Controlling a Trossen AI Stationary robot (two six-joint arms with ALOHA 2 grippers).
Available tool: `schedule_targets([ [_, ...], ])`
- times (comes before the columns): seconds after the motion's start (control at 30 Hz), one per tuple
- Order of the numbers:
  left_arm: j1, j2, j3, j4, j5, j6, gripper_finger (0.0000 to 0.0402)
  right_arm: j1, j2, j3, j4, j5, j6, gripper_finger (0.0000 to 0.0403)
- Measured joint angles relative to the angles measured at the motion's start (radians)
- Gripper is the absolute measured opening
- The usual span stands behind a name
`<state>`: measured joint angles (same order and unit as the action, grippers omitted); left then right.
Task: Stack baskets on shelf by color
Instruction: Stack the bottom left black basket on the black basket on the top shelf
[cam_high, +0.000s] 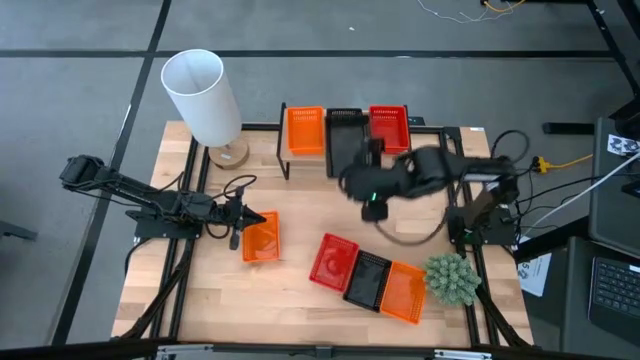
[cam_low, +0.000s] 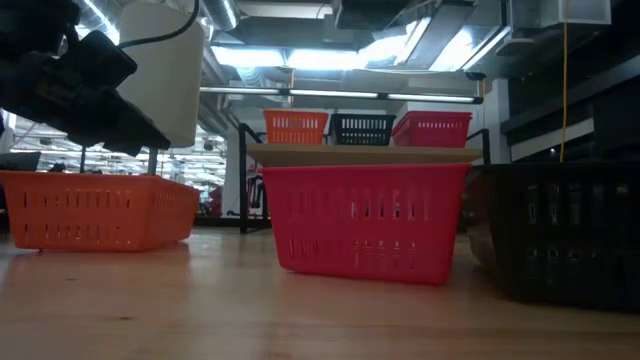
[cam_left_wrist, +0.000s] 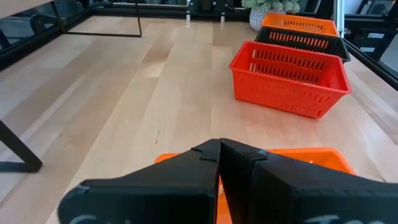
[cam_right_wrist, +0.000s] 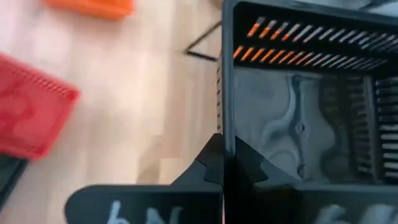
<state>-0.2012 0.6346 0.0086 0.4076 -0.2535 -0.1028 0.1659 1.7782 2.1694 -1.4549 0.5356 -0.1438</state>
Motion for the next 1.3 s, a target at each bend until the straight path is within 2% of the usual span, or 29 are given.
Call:
schedule_targets([
  [0.13,0.0,0.0,0.0,-0.011,-0.001,0.0,0.0,-0.13,-0.089,-0.116,0.121,-0.038,-0.075,0.0],
  [0.3,0.0,0.0,0.0,-0.012,-0.001,0.0,0.0,-0.285,-0.195,-0.372,0.38,-0.206,-0.157,0.0],
  [0.4,0.0,0.0,0.0,-0.015,-0.001,0.0,0.0,-0.344,-0.249,-0.517,0.533,-0.282,-0.203,0.0],
  [0.53,0.0,0.0,0.0,-0.015,-0.001,0.0,0.0,-0.387,-0.278,-0.636,0.652,-0.362,-0.257,0.0],
  [0.93,0.0,0.0,0.0,-0.018,-0.018,-0.004,0.0,-0.479,-0.274,-0.737,0.757,-0.411,-0.307,0.0],
  [1.1,0.0,0.0,0.0,-0.018,-0.018,-0.003,0.0,-0.532,-0.273,-0.768,0.791,-0.499,-0.311,0.0],
  [1.3,0.0,0.0,0.0,-0.019,-0.019,-0.024,0.0,-0.563,-0.273,-0.803,0.826,-0.504,-0.311,0.0],
])
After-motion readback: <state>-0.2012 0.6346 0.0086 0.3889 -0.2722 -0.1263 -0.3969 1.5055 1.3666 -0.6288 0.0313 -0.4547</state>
